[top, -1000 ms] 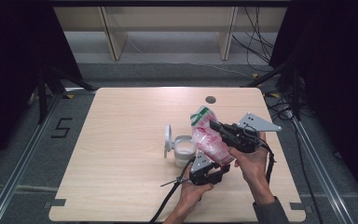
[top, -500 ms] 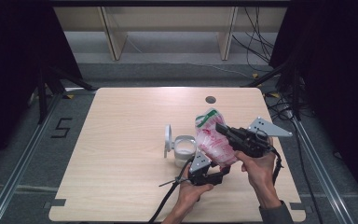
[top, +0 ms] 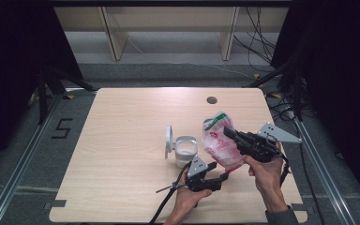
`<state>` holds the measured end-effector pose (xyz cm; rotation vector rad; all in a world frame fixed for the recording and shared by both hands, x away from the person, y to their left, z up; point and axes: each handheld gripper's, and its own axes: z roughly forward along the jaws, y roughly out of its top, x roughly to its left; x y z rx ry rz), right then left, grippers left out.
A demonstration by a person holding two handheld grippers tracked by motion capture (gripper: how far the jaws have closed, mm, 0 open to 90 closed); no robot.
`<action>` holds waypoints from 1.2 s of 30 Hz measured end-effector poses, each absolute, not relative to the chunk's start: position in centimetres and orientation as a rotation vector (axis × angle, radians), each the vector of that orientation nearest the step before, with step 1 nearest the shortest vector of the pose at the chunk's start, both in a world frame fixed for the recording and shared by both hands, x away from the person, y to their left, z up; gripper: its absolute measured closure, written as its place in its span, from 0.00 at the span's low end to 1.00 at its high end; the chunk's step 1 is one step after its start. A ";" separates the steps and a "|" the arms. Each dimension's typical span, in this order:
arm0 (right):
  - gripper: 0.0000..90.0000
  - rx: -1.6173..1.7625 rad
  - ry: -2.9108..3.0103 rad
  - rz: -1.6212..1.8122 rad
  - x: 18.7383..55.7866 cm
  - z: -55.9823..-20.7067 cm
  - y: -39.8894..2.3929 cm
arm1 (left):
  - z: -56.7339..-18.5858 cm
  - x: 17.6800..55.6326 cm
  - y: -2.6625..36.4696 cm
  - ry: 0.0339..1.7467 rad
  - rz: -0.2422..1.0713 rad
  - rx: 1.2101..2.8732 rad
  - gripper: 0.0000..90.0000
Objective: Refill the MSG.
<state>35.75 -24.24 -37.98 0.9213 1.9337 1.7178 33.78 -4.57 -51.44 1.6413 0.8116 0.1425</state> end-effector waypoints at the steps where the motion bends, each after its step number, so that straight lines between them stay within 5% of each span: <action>1: 1.00 0.921 1.934 1.706 35.8 -38.1 -24.5 | -51.3 33.5 -4.3 0.816 0.148 1.647 0.44; 14: 1.00 0.996 1.946 1.712 36.2 -40.6 -25.4 | -50.6 32.2 -1.4 0.691 0.238 1.678 0.44; 36: 1.00 1.074 1.899 1.675 35.3 -41.9 -30.3 | -50.0 31.0 1.5 0.783 0.241 1.630 0.45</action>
